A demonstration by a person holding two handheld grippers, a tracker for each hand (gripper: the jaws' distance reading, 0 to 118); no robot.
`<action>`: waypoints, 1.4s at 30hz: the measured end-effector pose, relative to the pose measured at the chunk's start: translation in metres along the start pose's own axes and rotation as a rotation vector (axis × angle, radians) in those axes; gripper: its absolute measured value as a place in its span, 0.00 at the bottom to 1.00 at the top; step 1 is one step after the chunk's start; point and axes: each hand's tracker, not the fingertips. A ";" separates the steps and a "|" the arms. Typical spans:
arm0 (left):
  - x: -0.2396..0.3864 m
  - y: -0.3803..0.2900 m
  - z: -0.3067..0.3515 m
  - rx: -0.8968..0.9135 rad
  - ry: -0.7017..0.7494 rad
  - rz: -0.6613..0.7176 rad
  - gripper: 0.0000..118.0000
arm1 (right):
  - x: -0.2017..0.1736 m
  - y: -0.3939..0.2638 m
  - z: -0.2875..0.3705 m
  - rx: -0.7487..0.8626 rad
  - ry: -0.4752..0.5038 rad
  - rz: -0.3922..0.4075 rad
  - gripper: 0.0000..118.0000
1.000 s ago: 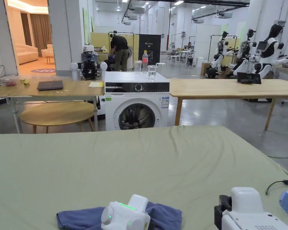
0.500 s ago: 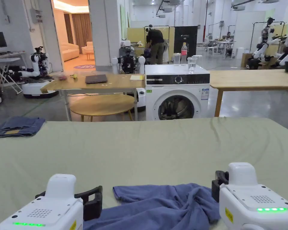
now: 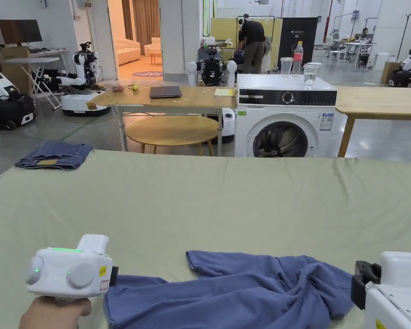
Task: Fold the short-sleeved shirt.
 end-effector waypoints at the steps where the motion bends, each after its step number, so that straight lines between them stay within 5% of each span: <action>1: 0.006 0.001 -0.007 -0.015 0.035 -0.023 0.11 | 0.005 -0.001 -0.004 -0.009 -0.010 -0.004 0.00; 2: 0.008 0.005 -0.015 -0.017 0.057 -0.044 0.44 | 0.009 -0.003 -0.007 -0.017 -0.015 -0.009 0.00; 3: 0.009 0.011 -0.026 -0.028 0.050 -0.054 0.91 | 0.015 -0.004 -0.011 -0.030 -0.016 -0.017 0.00; 4: 0.010 0.014 -0.038 -0.049 0.045 -0.061 1.00 | 0.020 -0.007 -0.016 -0.041 -0.022 -0.024 0.00; 9: 0.011 0.016 -0.070 -0.096 0.088 -0.064 0.98 | 0.051 -0.030 -0.050 -0.148 -0.084 0.000 0.00; 11: 0.013 0.015 -0.083 -0.171 0.090 -0.085 0.94 | 0.065 -0.040 -0.070 -0.212 -0.086 -0.017 0.00; 13: 0.023 0.005 -0.072 -0.149 0.095 -0.119 0.39 | 0.077 -0.047 -0.092 -0.260 -0.084 -0.036 0.00; 15: 0.031 0.003 -0.054 -0.067 0.046 -0.106 0.05 | 0.086 -0.050 -0.112 -0.299 -0.072 -0.051 0.00; 17: 0.038 -0.001 -0.036 0.001 0.083 -0.146 0.01 | 0.094 -0.052 -0.133 -0.327 -0.055 -0.069 0.04; 20: 0.041 0.004 -0.014 0.016 0.069 -0.152 0.01 | 0.099 -0.053 -0.169 -0.390 0.002 -0.111 0.80; 21: 0.039 0.006 -0.014 0.023 0.074 -0.159 0.01 | 0.099 -0.055 -0.179 -0.384 0.006 -0.107 0.95; 24: 0.039 0.012 -0.002 0.033 0.069 -0.160 0.01 | 0.092 -0.062 -0.212 -0.428 -0.019 -0.046 0.96; 27: 0.039 0.016 -0.007 0.028 0.070 -0.171 0.01 | 0.078 -0.072 -0.234 -0.501 0.014 -0.004 0.95; 30: 0.038 0.017 -0.016 0.013 0.074 -0.176 0.01 | 0.058 -0.073 -0.232 -0.502 -0.025 0.078 0.80; 32: 0.038 0.020 -0.017 0.009 0.069 -0.165 0.01 | 0.058 -0.069 -0.221 -0.499 0.060 -0.009 0.48; 33: 0.038 0.018 -0.019 0.011 0.065 -0.158 0.01 | 0.058 -0.068 -0.216 -0.486 0.058 -0.005 0.13; 34: 0.038 0.019 -0.018 0.012 0.064 -0.156 0.01 | 0.057 -0.067 -0.212 -0.479 0.039 0.011 0.00; 36: 0.038 0.022 -0.014 0.023 0.066 -0.163 0.01 | 0.063 -0.064 -0.205 -0.498 0.063 -0.026 0.00; 42: 0.025 0.054 0.043 0.181 0.101 -0.194 0.00 | 0.060 0.009 -0.151 -0.292 0.008 0.050 0.00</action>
